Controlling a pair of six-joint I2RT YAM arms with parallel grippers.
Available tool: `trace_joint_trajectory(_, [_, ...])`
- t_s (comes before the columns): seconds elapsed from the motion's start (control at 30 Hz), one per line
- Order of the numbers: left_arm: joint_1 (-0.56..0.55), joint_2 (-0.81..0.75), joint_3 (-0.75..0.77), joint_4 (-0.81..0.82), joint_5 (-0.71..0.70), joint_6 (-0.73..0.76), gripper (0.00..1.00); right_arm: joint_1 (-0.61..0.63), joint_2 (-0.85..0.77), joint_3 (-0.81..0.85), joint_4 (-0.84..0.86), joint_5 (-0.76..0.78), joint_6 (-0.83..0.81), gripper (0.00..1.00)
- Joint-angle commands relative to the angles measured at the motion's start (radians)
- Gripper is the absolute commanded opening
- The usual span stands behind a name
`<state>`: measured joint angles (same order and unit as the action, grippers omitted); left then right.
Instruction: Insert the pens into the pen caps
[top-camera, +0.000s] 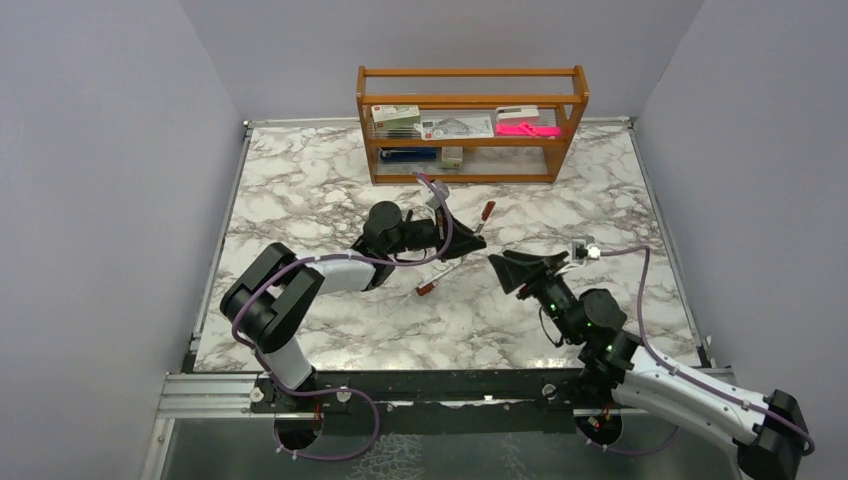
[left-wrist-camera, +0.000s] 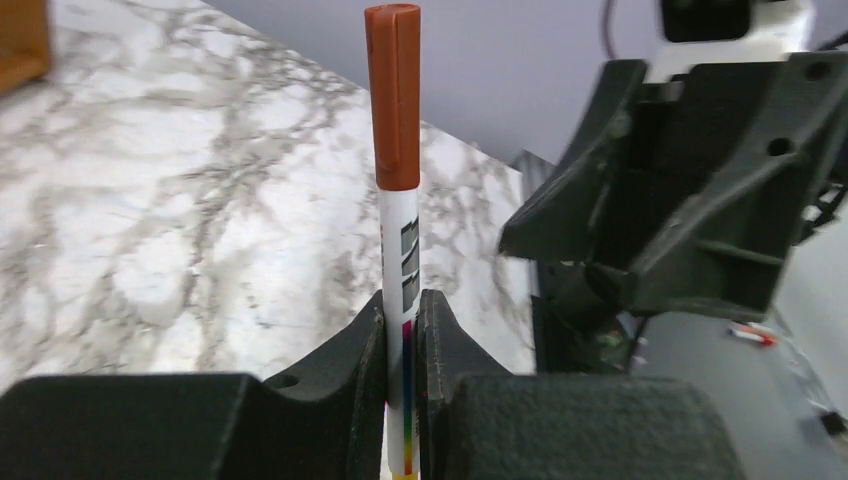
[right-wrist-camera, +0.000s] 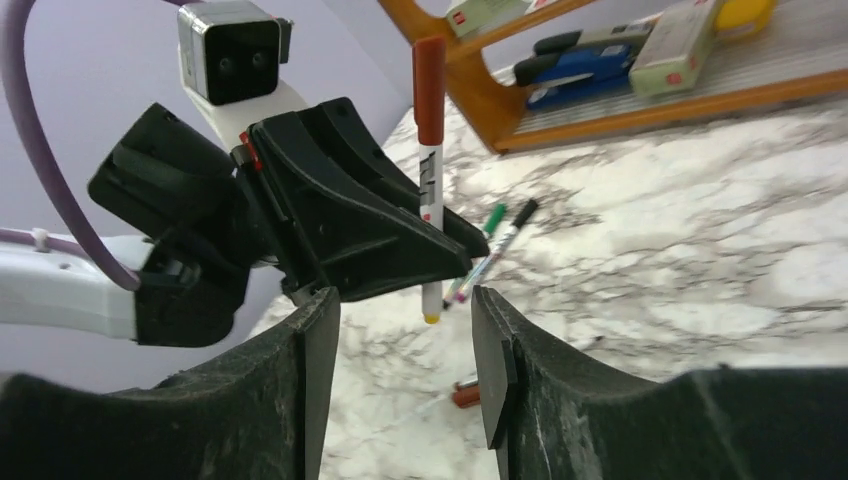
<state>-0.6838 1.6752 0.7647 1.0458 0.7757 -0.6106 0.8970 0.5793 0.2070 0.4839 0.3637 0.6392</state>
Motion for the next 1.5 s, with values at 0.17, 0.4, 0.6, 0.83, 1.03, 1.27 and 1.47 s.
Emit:
trace_joint_trajectory(0.17, [0.004, -0.019, 0.01, -0.349, -0.402, 0.247, 0.0, 0.005, -0.214, 0.021, -0.343, 0.074, -0.119, 0.54])
trace_joint_trajectory(0.4, [0.004, -0.021, 0.039, -0.653, -0.789, 0.301, 0.08, 0.005, -0.213, -0.008, -0.441, 0.092, -0.03, 0.52])
trace_joint_trajectory(0.6, [0.004, 0.005, 0.067, -0.784, -0.973, 0.273, 0.09, 0.005, -0.16, -0.028, -0.386, 0.091, -0.019, 0.49])
trace_joint_trajectory(0.83, [0.004, 0.062, 0.104, -0.861, -1.073, 0.281, 0.1, 0.005, -0.071, -0.019, -0.335, 0.082, -0.016, 0.47])
trace_joint_trajectory(1.03, [0.021, 0.087, 0.122, -0.912, -1.101, 0.257, 0.13, 0.005, -0.067, -0.048, -0.329, 0.087, 0.013, 0.45])
trace_joint_trajectory(1.27, [0.032, 0.117, 0.142, -0.932, -1.053, 0.238, 0.26, 0.005, -0.076, -0.057, -0.34, 0.089, 0.026, 0.45])
trace_joint_trajectory(1.47, [0.031, 0.098, 0.125, -0.907, -1.023, 0.25, 0.32, 0.005, -0.076, -0.065, -0.34, 0.09, 0.03, 0.45])
